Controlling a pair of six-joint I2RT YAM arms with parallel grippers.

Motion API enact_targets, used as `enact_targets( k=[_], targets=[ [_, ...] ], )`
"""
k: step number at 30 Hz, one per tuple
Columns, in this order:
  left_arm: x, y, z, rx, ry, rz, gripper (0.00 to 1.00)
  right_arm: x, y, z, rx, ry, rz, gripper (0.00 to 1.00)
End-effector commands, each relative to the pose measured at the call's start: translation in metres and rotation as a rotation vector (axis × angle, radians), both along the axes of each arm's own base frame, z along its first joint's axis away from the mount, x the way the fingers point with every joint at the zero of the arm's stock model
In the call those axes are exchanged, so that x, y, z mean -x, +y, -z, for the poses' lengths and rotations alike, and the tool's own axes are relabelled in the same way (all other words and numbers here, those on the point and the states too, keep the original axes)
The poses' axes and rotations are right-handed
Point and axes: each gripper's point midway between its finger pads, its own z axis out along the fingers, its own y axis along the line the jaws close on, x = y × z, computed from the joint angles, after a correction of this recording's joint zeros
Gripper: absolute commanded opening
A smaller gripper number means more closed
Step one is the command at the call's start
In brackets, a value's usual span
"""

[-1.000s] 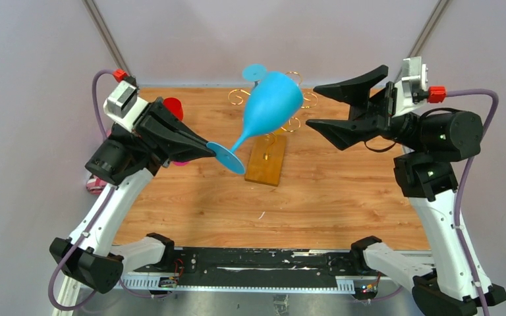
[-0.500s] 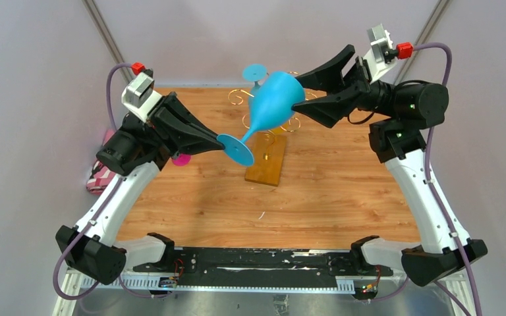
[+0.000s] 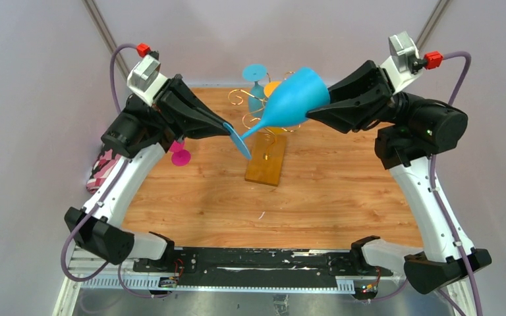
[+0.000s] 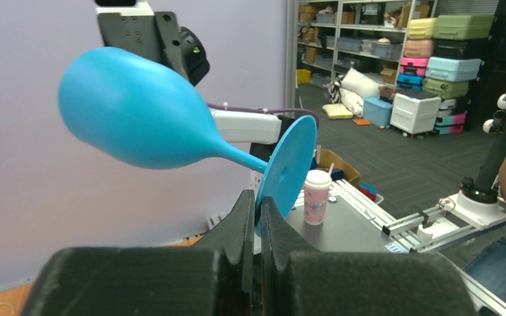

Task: Take the wine glass off the wine glass rack

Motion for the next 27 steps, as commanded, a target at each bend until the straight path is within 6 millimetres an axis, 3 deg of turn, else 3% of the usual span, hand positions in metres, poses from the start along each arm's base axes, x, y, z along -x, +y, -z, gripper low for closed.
enact_targets(
  k=[1,7,9,18,24,26,27],
  targets=[
    [-0.020,-0.009,0.001,-0.011,-0.038,0.008,0.00,0.025,-0.007,0.007,0.028,-0.059,-0.037,0.29],
    [-0.048,-0.021,0.007,-0.042,0.019,0.019,0.00,0.022,-0.007,0.009,0.025,-0.042,-0.008,0.00],
    [-0.053,-0.023,0.009,-0.042,0.026,0.018,0.00,0.017,-0.007,0.011,0.031,-0.025,0.018,0.00],
    [-0.050,-0.010,-0.005,0.004,0.001,-0.029,0.45,0.010,-0.016,0.022,0.039,-0.010,0.211,0.00],
    [-0.094,-0.007,-0.012,0.018,0.073,-0.179,0.58,0.018,-0.029,0.026,0.047,-0.015,0.329,0.00],
    [-0.114,-0.008,-0.015,0.021,0.114,-0.234,0.59,0.019,-0.034,0.026,0.047,-0.019,0.375,0.00],
    [-0.127,-0.008,-0.016,0.023,0.144,-0.272,0.55,0.014,-0.038,0.027,0.051,-0.002,0.426,0.00]
  ],
)
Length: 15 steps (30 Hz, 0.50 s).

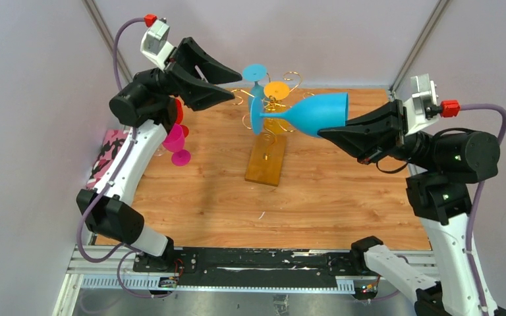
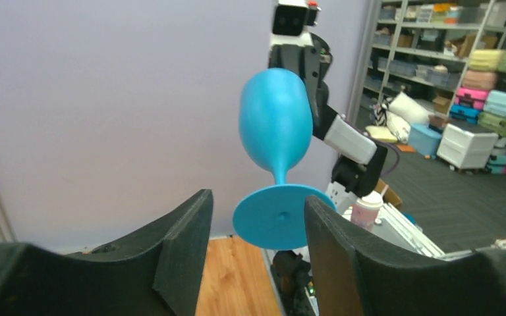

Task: Take the wine glass off the wine glass rack

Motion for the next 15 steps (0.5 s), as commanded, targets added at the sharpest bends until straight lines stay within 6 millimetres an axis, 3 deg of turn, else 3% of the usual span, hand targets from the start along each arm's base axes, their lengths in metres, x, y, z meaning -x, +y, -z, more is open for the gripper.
enact_targets(
  k=[1,3,5,7,10,13,15],
  targets=[
    [-0.056,-0.003,-0.007,0.011,0.111,-0.179,0.43,-0.010,-0.018,0.001,0.018,0.000,0.207,0.00],
    [-0.096,-0.006,0.003,-0.030,0.215,-0.322,0.16,-0.036,-0.033,0.001,0.022,0.064,0.389,0.00],
    [-0.133,-0.003,0.020,-0.075,0.318,-0.485,0.00,-0.068,-0.056,0.002,0.038,0.139,0.597,0.00],
    [-0.175,0.013,0.040,-0.123,0.441,-0.736,0.00,-0.103,-0.085,0.001,0.045,0.203,0.833,0.00],
    [-0.215,0.051,0.074,-0.273,0.549,-1.167,0.00,-0.147,-0.129,-0.002,0.065,0.254,1.146,0.00],
    [-0.228,0.080,0.115,-0.453,0.650,-1.446,0.00,-0.190,-0.157,0.010,0.168,0.293,1.381,0.00],
    [-0.232,0.101,0.130,-0.506,0.682,-1.600,0.00,-0.217,-0.170,0.025,0.211,0.361,1.469,0.00]
  ],
)
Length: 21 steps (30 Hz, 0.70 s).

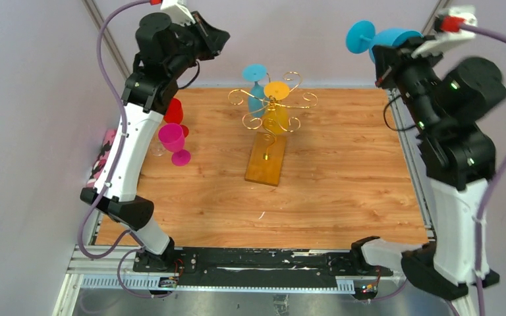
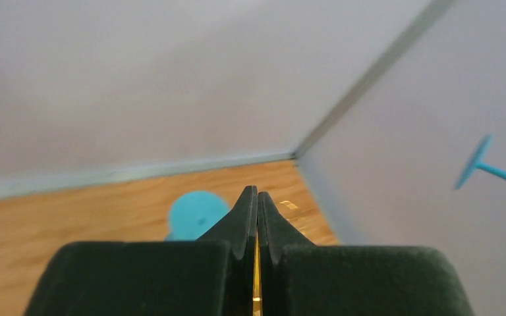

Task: Take the wine glass off the wine glass rack

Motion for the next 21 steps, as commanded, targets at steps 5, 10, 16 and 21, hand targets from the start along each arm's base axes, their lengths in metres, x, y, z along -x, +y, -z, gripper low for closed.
enact_targets(
  k=[5,10,16,21],
  targets=[
    [-0.020,0.124,0.140,-0.505,0.420,-0.764,0.00,-0.130,-0.093,0.128,0.041,0.484,0.416,0.00],
    [-0.012,0.112,0.154,-0.506,0.447,-0.685,0.00,-0.192,-0.139,0.215,-0.028,0.728,0.423,0.00],
    [0.000,0.117,0.162,-0.524,0.460,-0.684,0.00,-0.238,-0.168,0.311,-0.042,0.916,0.413,0.00],
    [-0.001,0.105,0.173,-0.522,0.481,-0.618,0.00,-0.262,-0.171,0.357,-0.053,1.000,0.394,0.00]
  ],
)
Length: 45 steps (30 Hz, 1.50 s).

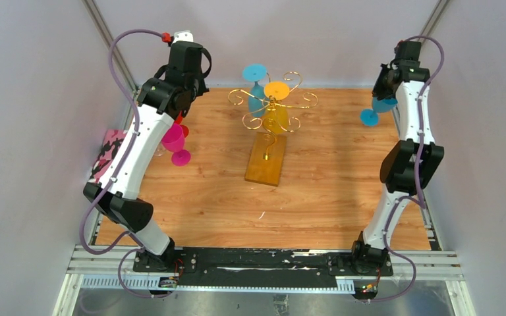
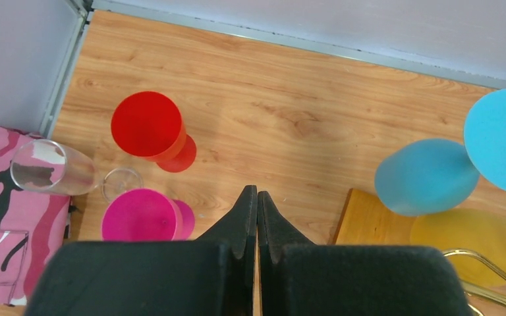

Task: Take the wine glass off the wine glass rack

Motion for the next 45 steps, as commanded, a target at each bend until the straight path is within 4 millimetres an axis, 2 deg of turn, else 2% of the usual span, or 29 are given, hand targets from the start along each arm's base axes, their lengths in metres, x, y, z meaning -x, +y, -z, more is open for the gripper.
enact_targets(
  k=[1,7,13,18,22,27,31,38,45],
  targets=[
    [0.007,-0.005,-0.002,0.016,0.000,0.027,0.00,-0.018,0.004,0.014,-0.050,0.010,-0.030,0.00],
    [0.007,-0.006,0.004,0.004,0.012,0.040,0.00,-0.030,-0.005,0.056,-0.042,0.095,-0.019,0.00],
    [0.006,-0.014,0.004,0.028,-0.008,0.084,0.00,-0.030,-0.011,0.081,-0.019,0.150,-0.001,0.00],
    [0.005,-0.013,0.008,0.018,-0.006,0.076,0.00,-0.029,-0.009,0.081,0.020,0.151,-0.021,0.00],
    [0.004,-0.014,0.014,0.016,0.006,0.080,0.00,-0.027,0.003,0.079,0.047,0.168,-0.073,0.00],
    [0.004,-0.013,0.013,0.006,0.006,0.080,0.00,-0.028,0.012,0.075,0.062,0.164,-0.100,0.24],
    [0.007,-0.008,0.007,-0.006,-0.008,0.071,0.00,-0.028,0.020,0.060,0.064,0.134,-0.108,0.35],
    [0.007,-0.005,-0.002,-0.013,-0.029,0.059,0.00,-0.016,0.027,0.000,0.122,0.041,-0.105,0.46],
    [0.003,-0.019,-0.013,0.029,-0.066,0.130,0.26,0.012,0.030,-0.059,0.138,-0.064,-0.099,0.47]
  ],
)
